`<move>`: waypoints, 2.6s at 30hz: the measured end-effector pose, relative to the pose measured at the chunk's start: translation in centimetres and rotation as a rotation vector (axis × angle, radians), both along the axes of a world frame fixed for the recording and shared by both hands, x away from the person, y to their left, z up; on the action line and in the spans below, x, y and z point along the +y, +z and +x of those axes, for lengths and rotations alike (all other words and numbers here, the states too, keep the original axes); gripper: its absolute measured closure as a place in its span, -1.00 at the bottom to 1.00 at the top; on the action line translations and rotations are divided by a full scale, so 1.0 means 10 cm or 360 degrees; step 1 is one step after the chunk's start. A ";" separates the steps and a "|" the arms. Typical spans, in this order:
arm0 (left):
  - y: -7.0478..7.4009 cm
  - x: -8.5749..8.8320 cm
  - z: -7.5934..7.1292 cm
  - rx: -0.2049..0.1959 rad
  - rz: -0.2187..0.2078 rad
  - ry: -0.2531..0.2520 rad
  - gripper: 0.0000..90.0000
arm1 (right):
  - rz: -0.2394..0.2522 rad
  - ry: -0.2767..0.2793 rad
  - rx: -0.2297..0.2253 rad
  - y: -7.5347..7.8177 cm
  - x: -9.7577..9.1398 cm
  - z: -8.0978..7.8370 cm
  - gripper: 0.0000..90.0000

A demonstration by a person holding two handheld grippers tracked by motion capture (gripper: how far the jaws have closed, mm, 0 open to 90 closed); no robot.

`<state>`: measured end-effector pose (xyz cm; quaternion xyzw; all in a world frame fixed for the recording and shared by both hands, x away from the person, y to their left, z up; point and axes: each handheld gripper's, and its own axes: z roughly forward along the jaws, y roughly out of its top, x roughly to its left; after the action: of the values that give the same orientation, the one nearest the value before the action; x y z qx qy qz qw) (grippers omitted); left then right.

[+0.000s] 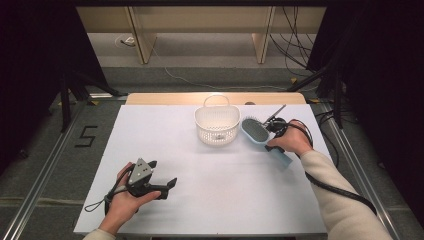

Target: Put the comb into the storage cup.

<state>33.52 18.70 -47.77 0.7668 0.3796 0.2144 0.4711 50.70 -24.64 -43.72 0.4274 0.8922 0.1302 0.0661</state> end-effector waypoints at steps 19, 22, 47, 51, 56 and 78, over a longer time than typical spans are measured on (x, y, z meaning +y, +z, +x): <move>0.00 0.00 0.00 0.0000 0.0000 0.0005 -0.85 | 0.0133 -0.0060 -0.0111 0.02 -0.09 -0.06 0.57; 0.00 0.00 0.00 0.0000 0.0000 0.0005 -0.85 | 0.0170 -0.0067 -0.0154 0.03 -0.12 -0.07 0.57; 0.00 0.01 0.00 0.0004 0.0001 0.0008 -0.85 | 0.0446 -0.0106 -0.0449 -0.01 -0.25 -0.20 0.57; -0.01 0.01 0.00 0.0004 0.0001 0.0008 -0.85 | 0.0485 -0.0108 -0.0490 -0.03 -0.25 -0.22 0.57; -0.01 0.01 0.00 0.0005 -0.0001 0.0008 -0.85 | 0.0526 -0.0118 -0.0542 -0.04 -0.25 -0.24 0.57; 0.00 0.00 0.00 -0.0002 0.0000 0.0007 -0.84 | 0.0626 -0.0133 -0.0697 -0.04 -0.25 -0.28 0.57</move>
<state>33.50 18.75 -47.76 0.7658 0.3808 0.2159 0.4710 47.94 -27.15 -44.10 0.4302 0.7959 0.3869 0.1782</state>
